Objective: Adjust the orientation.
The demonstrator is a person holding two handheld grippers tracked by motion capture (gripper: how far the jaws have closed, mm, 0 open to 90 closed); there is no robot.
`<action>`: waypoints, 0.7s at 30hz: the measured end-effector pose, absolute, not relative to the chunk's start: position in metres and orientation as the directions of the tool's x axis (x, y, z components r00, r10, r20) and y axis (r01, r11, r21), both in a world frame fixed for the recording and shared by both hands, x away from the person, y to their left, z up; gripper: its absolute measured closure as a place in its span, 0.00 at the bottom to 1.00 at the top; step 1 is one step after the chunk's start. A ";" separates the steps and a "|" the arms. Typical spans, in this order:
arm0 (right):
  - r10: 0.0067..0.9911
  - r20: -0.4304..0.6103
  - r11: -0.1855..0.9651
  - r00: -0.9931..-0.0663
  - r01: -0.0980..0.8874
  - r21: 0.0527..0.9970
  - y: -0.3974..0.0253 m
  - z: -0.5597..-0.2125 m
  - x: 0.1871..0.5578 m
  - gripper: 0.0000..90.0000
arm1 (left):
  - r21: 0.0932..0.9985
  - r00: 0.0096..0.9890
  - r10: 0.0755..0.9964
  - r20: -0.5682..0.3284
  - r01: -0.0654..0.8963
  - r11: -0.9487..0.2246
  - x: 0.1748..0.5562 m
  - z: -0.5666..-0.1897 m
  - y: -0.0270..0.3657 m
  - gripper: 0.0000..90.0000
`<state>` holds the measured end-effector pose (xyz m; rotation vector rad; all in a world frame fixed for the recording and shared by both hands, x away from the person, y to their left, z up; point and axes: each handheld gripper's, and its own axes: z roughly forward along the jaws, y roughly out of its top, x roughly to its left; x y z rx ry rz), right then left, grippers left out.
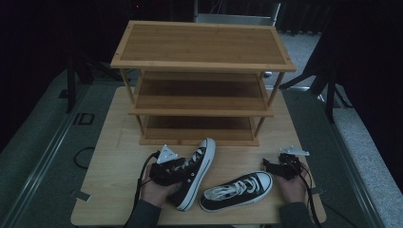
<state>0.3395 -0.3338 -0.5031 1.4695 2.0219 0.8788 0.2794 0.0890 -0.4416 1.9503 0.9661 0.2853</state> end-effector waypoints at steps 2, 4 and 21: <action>0.953 -0.014 0.214 -0.303 0.640 0.738 -0.334 -0.503 0.340 0.21 | 0.818 0.672 0.719 -0.178 0.508 -0.272 0.278 -0.440 0.089 0.63; 0.953 -0.014 0.214 -0.303 0.640 0.738 -0.334 -0.503 0.340 0.21 | 0.818 0.681 0.707 -0.189 0.508 -0.270 0.277 -0.438 0.088 0.62; 0.952 -0.013 0.217 -0.307 0.639 0.738 -0.333 -0.503 0.340 0.21 | 0.814 0.691 0.705 -0.160 0.496 -0.302 0.266 -0.436 0.104 0.62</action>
